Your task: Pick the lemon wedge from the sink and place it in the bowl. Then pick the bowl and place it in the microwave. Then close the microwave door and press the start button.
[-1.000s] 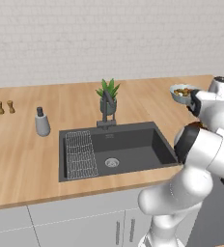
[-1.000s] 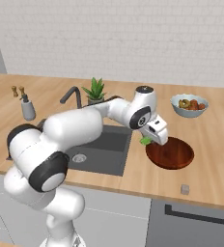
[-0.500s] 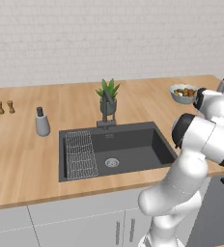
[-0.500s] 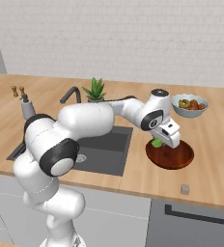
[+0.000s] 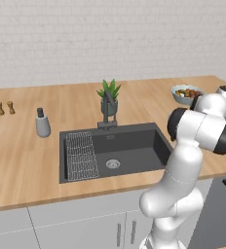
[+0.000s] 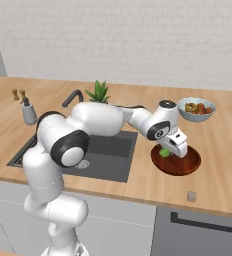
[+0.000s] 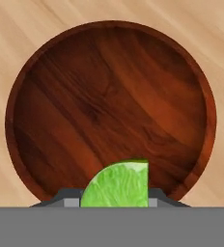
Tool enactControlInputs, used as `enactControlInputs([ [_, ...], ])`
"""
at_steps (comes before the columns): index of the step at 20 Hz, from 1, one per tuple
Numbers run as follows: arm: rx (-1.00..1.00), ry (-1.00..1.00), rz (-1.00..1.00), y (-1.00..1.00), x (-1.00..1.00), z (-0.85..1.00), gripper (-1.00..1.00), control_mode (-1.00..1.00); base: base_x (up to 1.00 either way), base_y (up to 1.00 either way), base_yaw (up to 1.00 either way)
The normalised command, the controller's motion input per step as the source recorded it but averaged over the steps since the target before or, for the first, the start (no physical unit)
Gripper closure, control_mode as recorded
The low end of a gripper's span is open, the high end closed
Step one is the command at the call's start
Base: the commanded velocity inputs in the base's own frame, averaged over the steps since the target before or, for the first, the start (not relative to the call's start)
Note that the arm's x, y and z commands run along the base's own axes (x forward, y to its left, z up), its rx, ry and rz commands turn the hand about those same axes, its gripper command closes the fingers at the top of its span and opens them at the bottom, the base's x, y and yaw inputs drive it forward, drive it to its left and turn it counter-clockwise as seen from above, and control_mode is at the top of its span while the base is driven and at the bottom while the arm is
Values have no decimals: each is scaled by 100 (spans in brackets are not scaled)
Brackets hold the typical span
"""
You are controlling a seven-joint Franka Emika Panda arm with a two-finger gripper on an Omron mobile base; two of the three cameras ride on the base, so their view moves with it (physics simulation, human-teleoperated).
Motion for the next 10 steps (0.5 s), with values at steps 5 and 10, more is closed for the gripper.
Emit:
enactControlInputs([
  [5, 0, 0, 0, -33, 26, -16, 100, -100, 0, 0, 0],
  [10, 0, 0, 0, -24, 25, -27, 100, -100, 0, 0, 0],
])
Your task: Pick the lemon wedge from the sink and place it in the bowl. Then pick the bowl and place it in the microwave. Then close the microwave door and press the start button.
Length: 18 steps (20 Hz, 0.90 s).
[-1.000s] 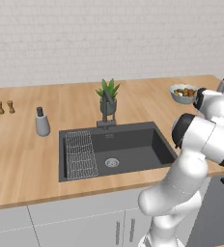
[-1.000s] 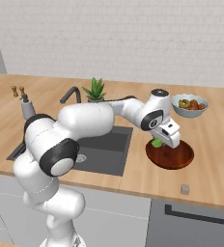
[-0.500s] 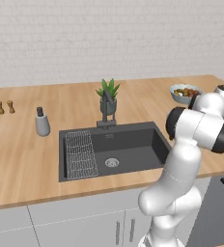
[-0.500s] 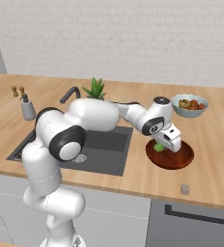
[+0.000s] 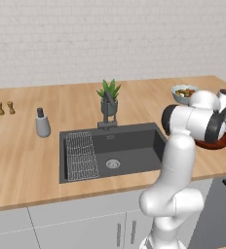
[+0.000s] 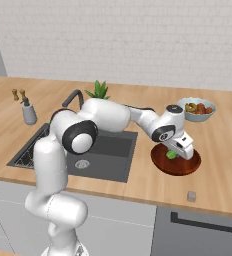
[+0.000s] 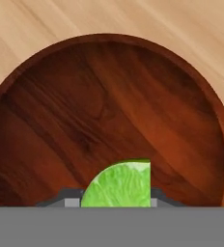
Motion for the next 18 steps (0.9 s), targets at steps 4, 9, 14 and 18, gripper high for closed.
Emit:
enactControlInputs([
  [4, 0, 0, 0, -15, 26, -27, 100, -100, 0, 0, 0],
  [9, 0, 0, -1, 0, 29, -36, 100, -100, 0, 0, 0],
  [14, 0, 0, 0, -11, 21, -37, 100, -100, 0, 0, 0],
  [18, 0, 0, 0, -4, 15, -36, 100, -100, 0, 0, 0],
])
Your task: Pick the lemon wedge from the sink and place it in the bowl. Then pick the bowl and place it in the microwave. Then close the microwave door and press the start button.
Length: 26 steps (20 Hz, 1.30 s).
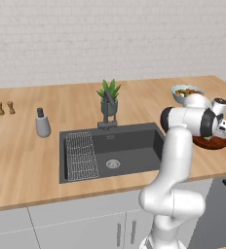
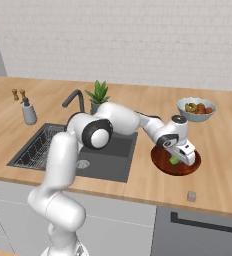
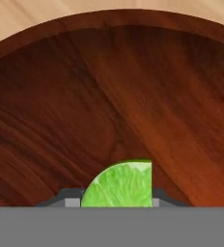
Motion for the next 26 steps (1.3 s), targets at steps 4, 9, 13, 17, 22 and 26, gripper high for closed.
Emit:
enactControlInputs([
  [4, 0, 0, -1, 0, 6, -31, -100, -100, 0, 0, 0],
  [9, 0, 0, 0, 0, 2, -2, -100, -100, 0, 0, 0],
  [13, 0, 0, 0, 0, -1, 12, -100, -100, 0, 0, 0],
  [17, -1, -3, 0, 4, -23, 23, -100, -100, 0, 0, 0],
  [22, -4, -3, 0, 10, -36, 36, -100, -100, 0, 0, 0],
  [26, -14, -6, 0, 42, -74, 31, -100, -100, 0, 0, 0],
])
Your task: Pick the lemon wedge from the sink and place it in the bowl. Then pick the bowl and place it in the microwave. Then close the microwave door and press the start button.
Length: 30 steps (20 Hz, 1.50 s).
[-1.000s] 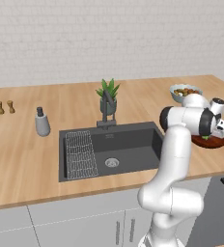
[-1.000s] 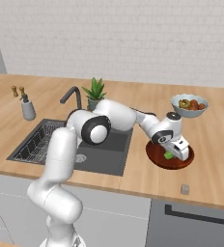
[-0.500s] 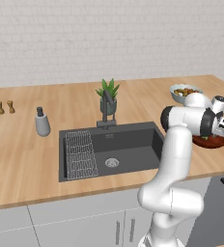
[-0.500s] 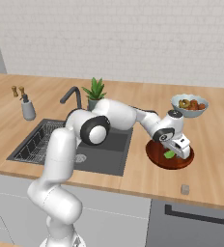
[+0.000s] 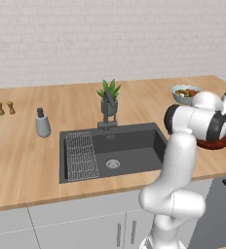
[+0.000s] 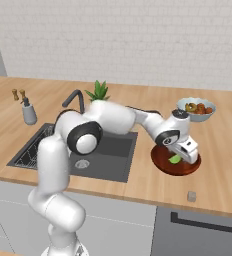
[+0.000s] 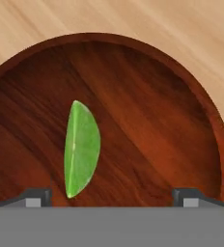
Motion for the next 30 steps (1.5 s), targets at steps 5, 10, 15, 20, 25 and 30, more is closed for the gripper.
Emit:
enactControlInputs([
  [5, -13, 0, 11, 46, -52, 36, -100, -100, 0, 0, 0],
  [10, -11, 0, 27, 32, -14, 43, -100, -100, 0, 0, 0],
  [15, -2, 7, 23, 23, -1, 13, -100, -100, 0, 0, 0],
  [20, 0, 6, 21, 28, 0, 0, -100, -100, 0, 0, 0],
  [25, 0, 10, 11, 25, 3, 0, -100, -100, 0, 0, 0],
  [30, -4, 11, 3, 28, 18, 0, -100, -100, 0, 0, 0],
])
